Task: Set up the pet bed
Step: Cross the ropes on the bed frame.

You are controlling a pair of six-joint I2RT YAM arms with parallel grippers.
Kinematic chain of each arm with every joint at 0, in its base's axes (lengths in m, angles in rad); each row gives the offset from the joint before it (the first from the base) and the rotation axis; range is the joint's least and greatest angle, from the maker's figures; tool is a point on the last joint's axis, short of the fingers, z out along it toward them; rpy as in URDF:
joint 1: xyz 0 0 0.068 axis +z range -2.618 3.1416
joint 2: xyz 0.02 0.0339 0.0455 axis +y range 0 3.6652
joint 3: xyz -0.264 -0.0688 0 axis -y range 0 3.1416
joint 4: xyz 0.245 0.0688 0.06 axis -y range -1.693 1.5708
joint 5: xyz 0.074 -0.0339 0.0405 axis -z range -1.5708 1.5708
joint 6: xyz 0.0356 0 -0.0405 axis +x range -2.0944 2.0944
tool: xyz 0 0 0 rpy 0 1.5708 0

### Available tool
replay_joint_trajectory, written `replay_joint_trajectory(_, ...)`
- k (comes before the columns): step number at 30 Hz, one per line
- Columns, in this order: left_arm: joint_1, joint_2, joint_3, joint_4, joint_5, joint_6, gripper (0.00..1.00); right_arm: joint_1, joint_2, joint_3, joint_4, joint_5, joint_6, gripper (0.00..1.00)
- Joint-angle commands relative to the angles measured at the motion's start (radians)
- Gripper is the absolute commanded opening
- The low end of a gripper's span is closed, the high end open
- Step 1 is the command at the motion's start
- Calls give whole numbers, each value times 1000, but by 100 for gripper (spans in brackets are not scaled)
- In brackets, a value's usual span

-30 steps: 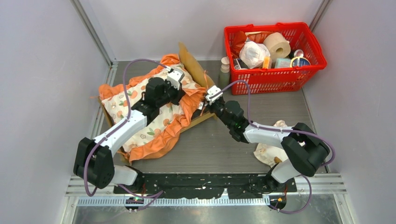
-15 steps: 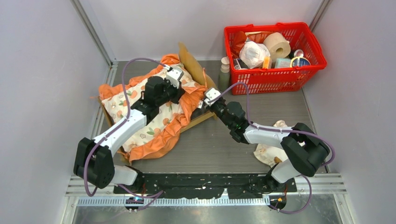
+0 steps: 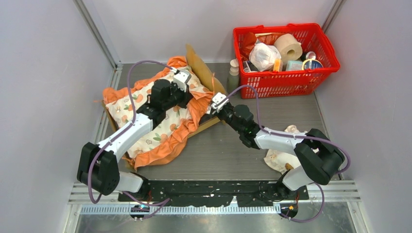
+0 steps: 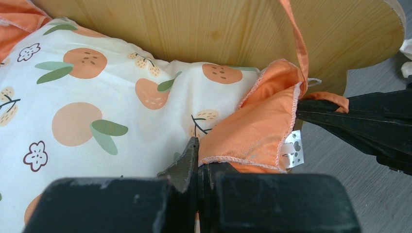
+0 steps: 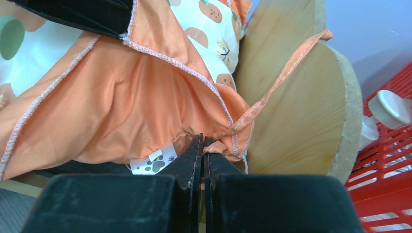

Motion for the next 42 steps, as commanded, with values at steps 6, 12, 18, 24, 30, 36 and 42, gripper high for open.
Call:
replay_joint_trajectory(6, 14, -7, 27, 39, 2, -6, 0, 2, -78, 53, -73, -63, 139, 5)
replay_joint_trajectory(12, 13, -7, 29, 38, -3, -4, 0, -6, -118, 115, -171, -109, 196, 5)
replay_joint_trajectory(18, 14, -10, 27, 36, -2, -5, 0, -25, -102, 157, -208, -143, 248, 5)
replay_joint_trajectory(24, 14, -11, 29, 32, -9, 1, 0, -27, -70, 157, -247, -160, 255, 5)
replay_joint_trajectory(30, 14, -5, 31, 33, -5, -1, 0, -26, -45, 127, -196, -152, 243, 5)
replay_joint_trajectory(36, 14, -2, 30, 31, -3, -1, 0, -25, -36, 122, -241, -168, 274, 5)
replay_joint_trajectory(42, 12, -3, 26, 26, 13, -14, 0, -24, -42, 68, -222, -128, 312, 5)
